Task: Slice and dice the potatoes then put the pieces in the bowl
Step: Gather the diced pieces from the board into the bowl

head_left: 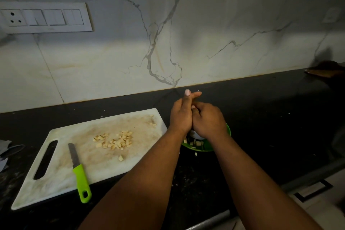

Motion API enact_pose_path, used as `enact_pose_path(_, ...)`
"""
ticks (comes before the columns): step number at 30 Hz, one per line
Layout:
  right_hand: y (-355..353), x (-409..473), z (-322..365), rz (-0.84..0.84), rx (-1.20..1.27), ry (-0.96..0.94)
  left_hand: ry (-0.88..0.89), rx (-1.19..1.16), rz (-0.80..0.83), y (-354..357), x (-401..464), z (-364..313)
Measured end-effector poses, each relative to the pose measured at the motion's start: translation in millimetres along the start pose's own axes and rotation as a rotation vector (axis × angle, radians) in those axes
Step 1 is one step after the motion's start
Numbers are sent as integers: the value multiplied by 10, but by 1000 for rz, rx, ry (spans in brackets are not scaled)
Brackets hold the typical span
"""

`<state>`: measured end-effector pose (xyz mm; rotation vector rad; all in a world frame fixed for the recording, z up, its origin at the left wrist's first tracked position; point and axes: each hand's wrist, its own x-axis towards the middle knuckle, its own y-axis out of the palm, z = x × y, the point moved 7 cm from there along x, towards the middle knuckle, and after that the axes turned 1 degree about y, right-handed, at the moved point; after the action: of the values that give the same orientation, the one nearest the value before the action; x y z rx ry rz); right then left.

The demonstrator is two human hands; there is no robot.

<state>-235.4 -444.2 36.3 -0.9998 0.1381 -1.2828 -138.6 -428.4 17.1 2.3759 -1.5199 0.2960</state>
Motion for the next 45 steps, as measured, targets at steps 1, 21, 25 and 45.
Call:
enact_pose_path(1,8,-4,2,10,-4,-3,9,5,20,4,-8,-4)
enact_pose_path(21,-48,-16,-78,-35,316,-19,12,31,141,95,11,82)
enact_pose_path(25,-159,-21,-144,-120,494,25,57,76,89,55,1,60)
enact_pose_path(45,-165,-89,696,-36,972,-245,-20,118,-4,-825,-257,-810)
